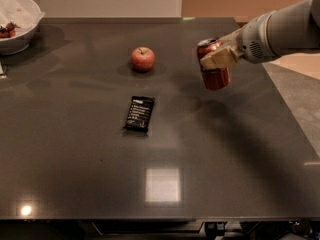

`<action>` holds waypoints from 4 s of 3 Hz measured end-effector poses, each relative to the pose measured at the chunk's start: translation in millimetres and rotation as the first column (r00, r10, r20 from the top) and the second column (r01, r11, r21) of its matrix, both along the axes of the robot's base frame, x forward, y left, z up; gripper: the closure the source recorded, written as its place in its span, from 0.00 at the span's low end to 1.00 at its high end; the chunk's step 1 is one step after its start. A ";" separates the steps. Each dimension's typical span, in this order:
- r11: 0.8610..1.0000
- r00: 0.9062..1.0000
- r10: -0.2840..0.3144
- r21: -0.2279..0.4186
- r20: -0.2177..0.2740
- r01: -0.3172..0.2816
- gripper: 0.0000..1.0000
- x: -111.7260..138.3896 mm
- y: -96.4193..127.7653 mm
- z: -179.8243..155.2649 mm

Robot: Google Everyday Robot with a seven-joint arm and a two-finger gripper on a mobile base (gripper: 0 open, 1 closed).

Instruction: Place coke can upright

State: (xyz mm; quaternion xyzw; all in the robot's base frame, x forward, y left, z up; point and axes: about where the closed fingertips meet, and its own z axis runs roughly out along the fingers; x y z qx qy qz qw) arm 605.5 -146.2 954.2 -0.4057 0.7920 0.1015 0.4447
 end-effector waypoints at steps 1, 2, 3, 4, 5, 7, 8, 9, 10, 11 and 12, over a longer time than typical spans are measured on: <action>0.995 0.993 0.078 0.060 0.089 -0.084 1.00 -2.2 -1.0 -0.8; 0.984 0.973 0.148 0.075 0.177 -0.164 1.00 -9.4 -5.2 -8.3; 0.975 0.958 0.174 0.100 0.226 -0.201 1.00 -15.5 -10.9 -17.4; 0.968 0.949 0.187 0.115 0.253 -0.222 1.00 -19.3 -14.5 -22.7; 0.965 0.944 0.193 0.124 0.267 -0.233 1.00 -21.2 -16.5 -25.7; 0.938 0.942 0.158 0.254 0.296 -0.237 1.00 -14.5 -22.0 -39.8; 0.927 0.944 0.142 0.293 0.299 -0.232 0.82 -11.9 -24.8 -43.8; 0.921 0.946 0.131 0.316 0.295 -0.226 0.59 -11.0 -27.3 -45.9; 0.918 0.949 0.128 0.329 0.289 -0.224 0.35 -10.8 -28.6 -47.8; 0.918 0.950 0.133 0.327 0.282 -0.225 0.13 -10.6 -27.4 -49.5; 0.917 0.950 0.137 0.327 0.281 -0.229 0.00 -10.5 -24.8 -49.5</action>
Offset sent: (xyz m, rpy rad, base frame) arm -0.0201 -0.0168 -0.0169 0.1047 -0.2799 0.2422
